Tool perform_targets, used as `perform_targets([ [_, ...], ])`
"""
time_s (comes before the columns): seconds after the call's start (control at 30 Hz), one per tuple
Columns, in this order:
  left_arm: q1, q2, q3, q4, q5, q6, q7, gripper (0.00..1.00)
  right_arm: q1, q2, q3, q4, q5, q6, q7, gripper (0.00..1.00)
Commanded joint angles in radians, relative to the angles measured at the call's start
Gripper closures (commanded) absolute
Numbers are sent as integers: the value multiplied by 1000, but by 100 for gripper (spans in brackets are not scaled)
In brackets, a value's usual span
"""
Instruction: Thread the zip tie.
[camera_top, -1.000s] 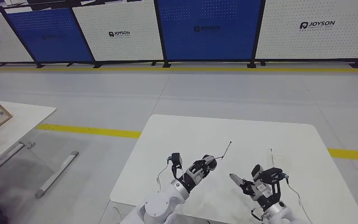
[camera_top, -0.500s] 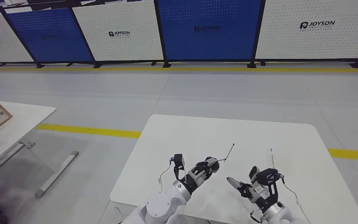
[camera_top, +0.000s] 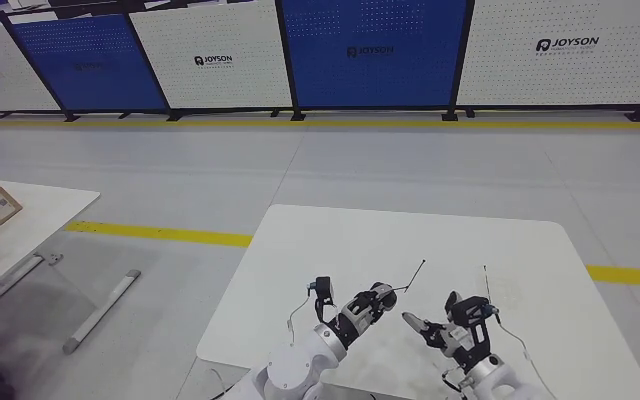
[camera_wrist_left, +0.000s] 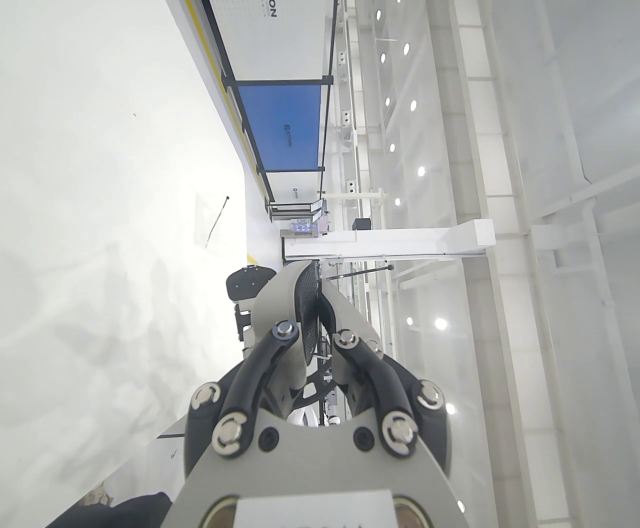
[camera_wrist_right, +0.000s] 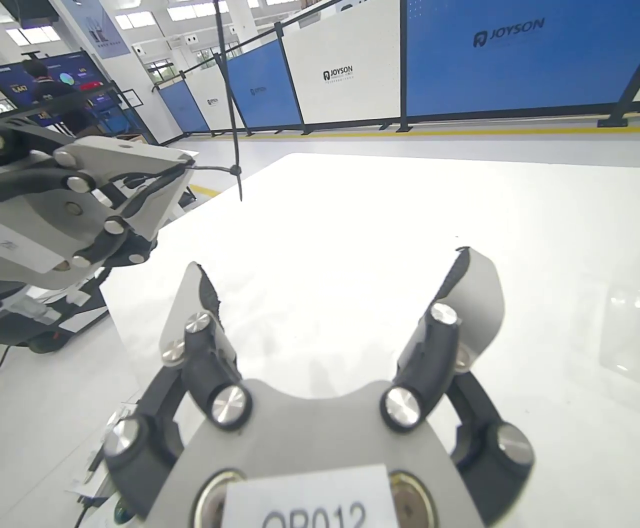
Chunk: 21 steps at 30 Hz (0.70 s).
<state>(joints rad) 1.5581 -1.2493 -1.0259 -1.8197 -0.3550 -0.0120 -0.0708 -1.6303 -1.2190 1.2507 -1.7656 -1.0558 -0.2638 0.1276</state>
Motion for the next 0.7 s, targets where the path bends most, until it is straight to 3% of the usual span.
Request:
perform_targets([
  [0.0, -3, -1, 7, 3, 4, -2, 1, 100, 4, -4, -6, 10, 24, 26, -30, 0],
  [0.07, -5, -2, 12, 5, 8, -4, 3, 100, 12, -5, -2, 25, 52, 27, -34, 0],
  [0.1, -6, -3, 15, 6, 10, -6, 5, 100, 18, -6, -1, 33, 60, 30, -34, 13],
  [0.13, -6, -3, 16, 7, 11, -8, 6, 100, 23, -6, -3, 39, 63, 28, -27, 51],
  [0.2, -8, -4, 17, 10, 10, -12, 9, 100, 32, -6, -11, 46, 70, 11, -2, 60],
  [0.43, -10, -6, 20, 18, 15, -21, 16, 100, 49, -5, -25, 45, 73, -25, 33, 69],
  [0.67, -12, -7, 31, 27, 30, -23, 14, 100, 44, 0, -21, 30, 78, -74, 40, 62],
])
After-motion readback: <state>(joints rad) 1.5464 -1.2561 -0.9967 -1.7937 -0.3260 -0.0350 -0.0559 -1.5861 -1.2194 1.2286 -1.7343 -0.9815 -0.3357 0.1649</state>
